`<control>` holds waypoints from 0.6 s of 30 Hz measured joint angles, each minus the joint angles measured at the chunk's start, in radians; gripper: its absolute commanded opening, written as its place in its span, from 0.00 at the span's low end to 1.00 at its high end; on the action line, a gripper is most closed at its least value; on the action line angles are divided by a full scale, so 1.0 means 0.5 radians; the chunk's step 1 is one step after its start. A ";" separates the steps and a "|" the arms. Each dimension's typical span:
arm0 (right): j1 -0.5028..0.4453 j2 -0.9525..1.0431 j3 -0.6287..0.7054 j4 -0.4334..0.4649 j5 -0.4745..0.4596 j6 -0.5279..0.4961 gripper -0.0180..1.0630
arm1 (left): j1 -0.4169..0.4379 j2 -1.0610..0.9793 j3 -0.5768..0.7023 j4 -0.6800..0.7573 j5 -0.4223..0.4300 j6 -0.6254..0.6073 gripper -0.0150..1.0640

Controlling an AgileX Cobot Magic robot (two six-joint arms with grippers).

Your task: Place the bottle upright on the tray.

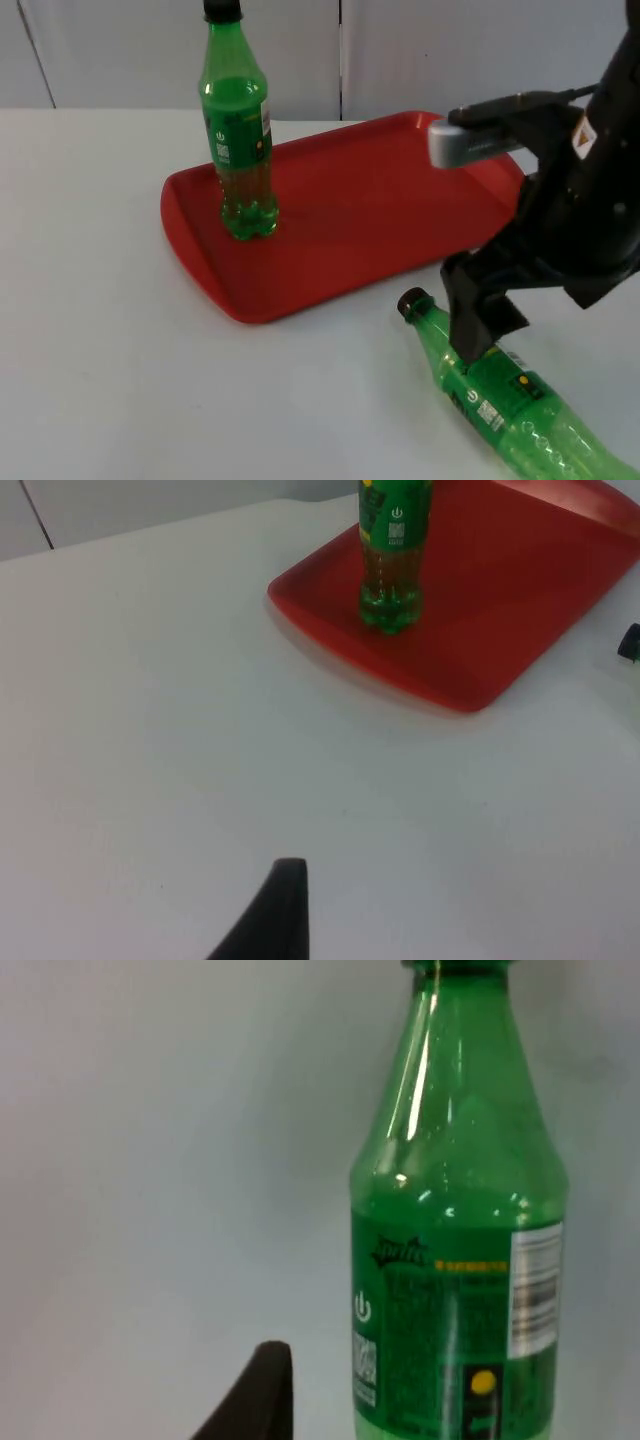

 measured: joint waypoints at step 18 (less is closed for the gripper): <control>0.021 0.386 0.000 -0.053 -0.337 0.051 0.95 | 0.000 0.000 0.000 0.000 0.000 0.000 0.99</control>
